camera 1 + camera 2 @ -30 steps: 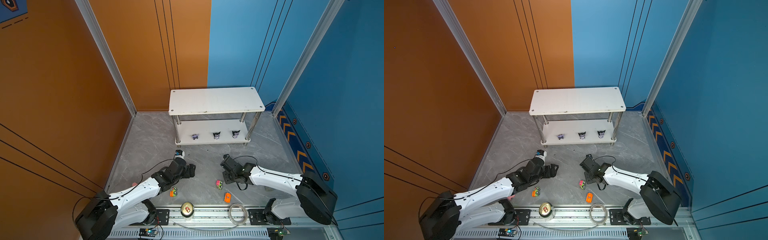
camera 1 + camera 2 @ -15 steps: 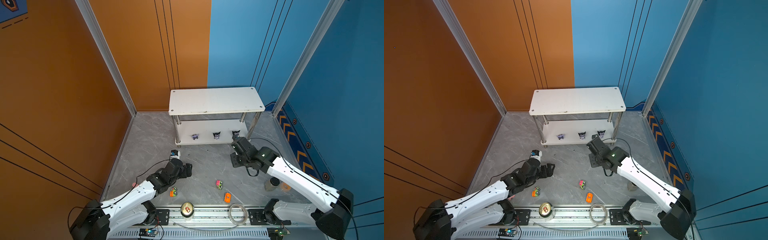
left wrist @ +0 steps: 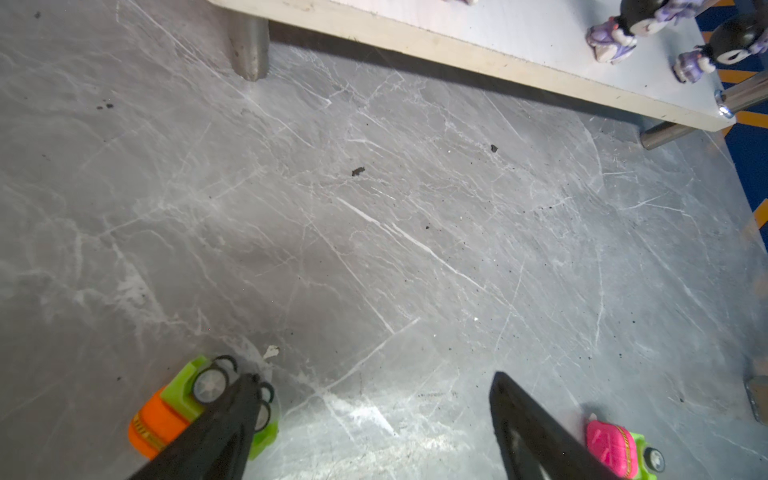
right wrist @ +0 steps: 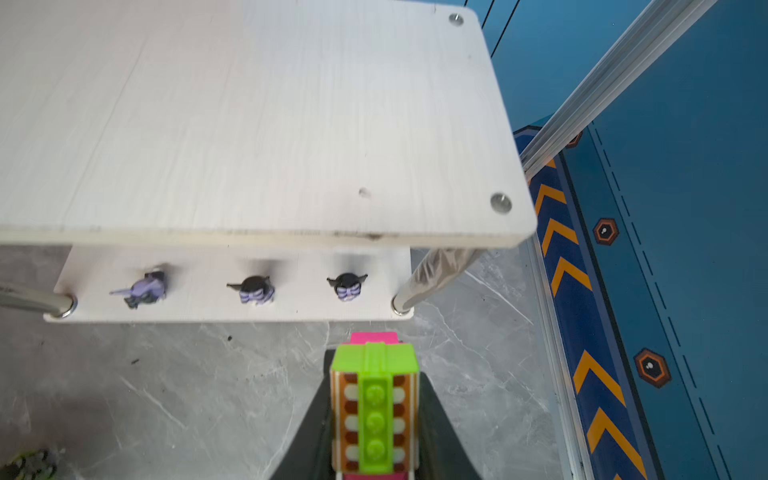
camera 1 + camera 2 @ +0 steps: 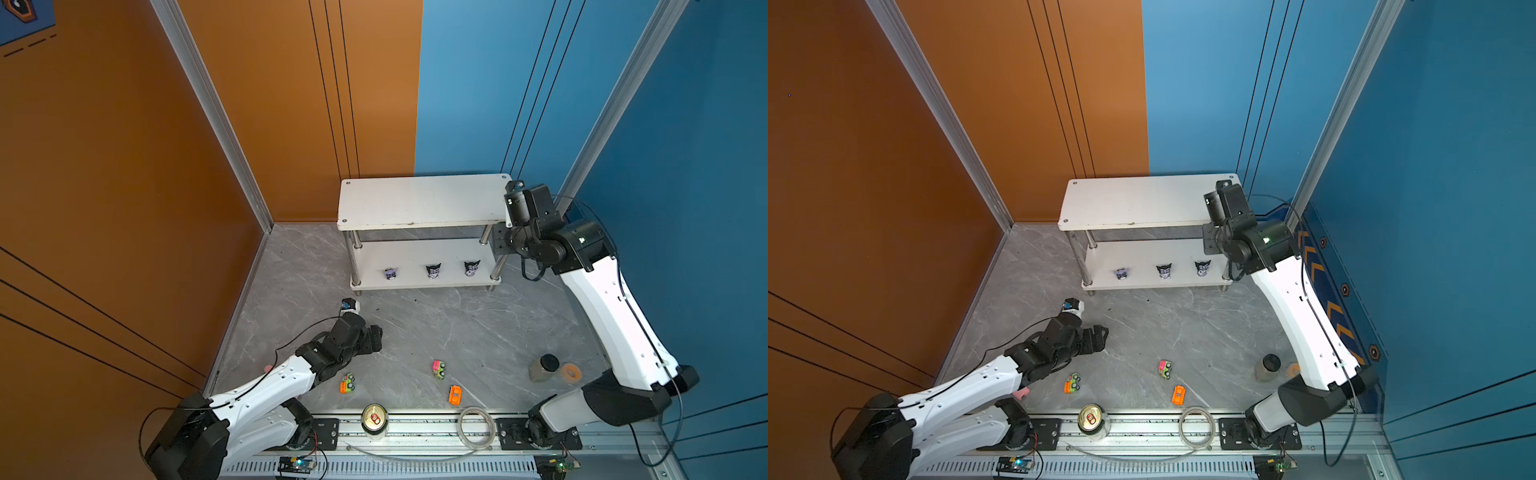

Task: Place and organize the plastic toys onto the shelf
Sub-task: 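Lift the pink-green toy car with the right gripper toward the upper shelf tier, then lower the brick-roofed car onto the upper shelf top and open the right gripper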

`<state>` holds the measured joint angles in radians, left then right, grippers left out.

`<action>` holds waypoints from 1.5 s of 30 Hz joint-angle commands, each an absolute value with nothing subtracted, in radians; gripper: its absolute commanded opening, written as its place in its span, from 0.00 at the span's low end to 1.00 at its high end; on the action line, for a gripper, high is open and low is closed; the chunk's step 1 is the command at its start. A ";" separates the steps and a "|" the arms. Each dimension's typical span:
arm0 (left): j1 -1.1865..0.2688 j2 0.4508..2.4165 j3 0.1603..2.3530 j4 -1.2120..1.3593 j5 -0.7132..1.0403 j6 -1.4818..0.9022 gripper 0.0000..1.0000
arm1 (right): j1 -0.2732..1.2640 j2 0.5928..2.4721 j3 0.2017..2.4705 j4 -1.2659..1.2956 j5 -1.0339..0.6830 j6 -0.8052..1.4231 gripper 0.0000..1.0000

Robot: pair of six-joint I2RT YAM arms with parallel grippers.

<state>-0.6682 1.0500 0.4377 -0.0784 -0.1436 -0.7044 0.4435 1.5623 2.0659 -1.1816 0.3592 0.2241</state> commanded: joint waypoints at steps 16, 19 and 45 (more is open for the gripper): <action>-0.595 1.180 0.534 -0.086 -0.042 -0.649 0.87 | 0.240 1.925 2.562 -1.303 0.157 0.198 0.08; -0.591 1.216 0.550 -0.075 -0.029 -0.649 0.87 | 0.233 1.943 2.568 -1.293 0.142 0.201 0.08; -0.595 1.372 0.618 0.011 0.020 -0.677 0.87 | 0.219 1.890 2.551 -1.275 0.120 0.232 0.63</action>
